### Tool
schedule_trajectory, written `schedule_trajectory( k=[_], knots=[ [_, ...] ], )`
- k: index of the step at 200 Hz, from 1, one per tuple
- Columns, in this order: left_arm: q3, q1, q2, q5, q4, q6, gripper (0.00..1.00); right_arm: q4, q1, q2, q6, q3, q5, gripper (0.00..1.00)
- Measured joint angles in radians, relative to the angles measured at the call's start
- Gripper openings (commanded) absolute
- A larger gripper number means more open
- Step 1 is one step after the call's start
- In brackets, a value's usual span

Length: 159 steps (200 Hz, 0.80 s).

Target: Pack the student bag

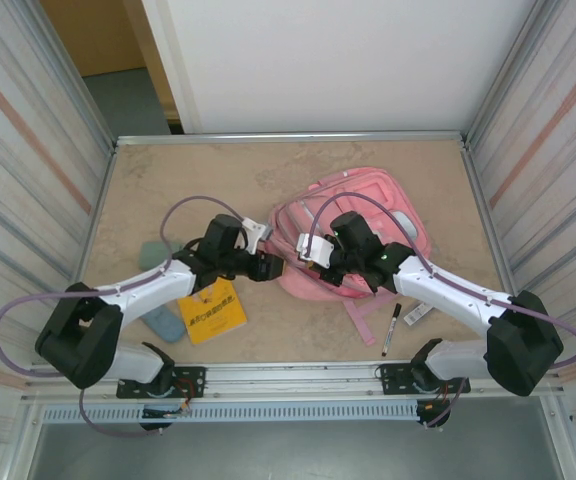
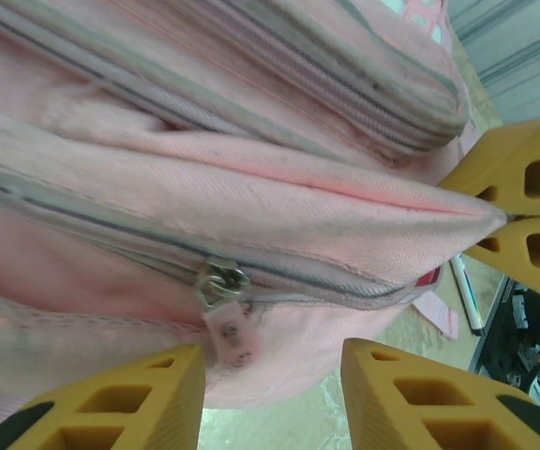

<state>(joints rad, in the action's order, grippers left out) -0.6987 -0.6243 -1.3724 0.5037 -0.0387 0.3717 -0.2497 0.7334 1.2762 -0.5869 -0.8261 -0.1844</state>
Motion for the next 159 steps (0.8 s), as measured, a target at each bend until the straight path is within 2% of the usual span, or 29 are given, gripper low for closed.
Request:
schedule_trajectory(
  k=[25,90,100,111,123,159],
  knots=[
    [-0.004,-0.048,-0.013,-0.053,0.011,0.027,0.42,0.0,-0.002,0.0,0.002,0.0,-0.006,0.0],
    [-0.017,-0.049,-0.057,-0.148,0.011,0.098,0.41,0.003,-0.003,-0.002,0.01,0.0,-0.016,0.0],
    [-0.017,-0.049,-0.057,-0.148,0.008,0.102,0.37,0.006,-0.003,-0.004,0.011,0.003,-0.018,0.0],
    [-0.018,-0.044,-0.057,-0.145,0.008,0.105,0.27,0.011,-0.003,-0.008,0.015,0.01,-0.018,0.0],
    [-0.019,-0.036,-0.058,-0.138,0.007,0.105,0.24,0.011,-0.003,-0.013,0.022,0.013,-0.019,0.0],
    [-0.019,-0.021,-0.068,-0.102,-0.039,0.106,0.24,0.018,-0.003,-0.031,0.033,0.022,-0.021,0.0]
  ],
)
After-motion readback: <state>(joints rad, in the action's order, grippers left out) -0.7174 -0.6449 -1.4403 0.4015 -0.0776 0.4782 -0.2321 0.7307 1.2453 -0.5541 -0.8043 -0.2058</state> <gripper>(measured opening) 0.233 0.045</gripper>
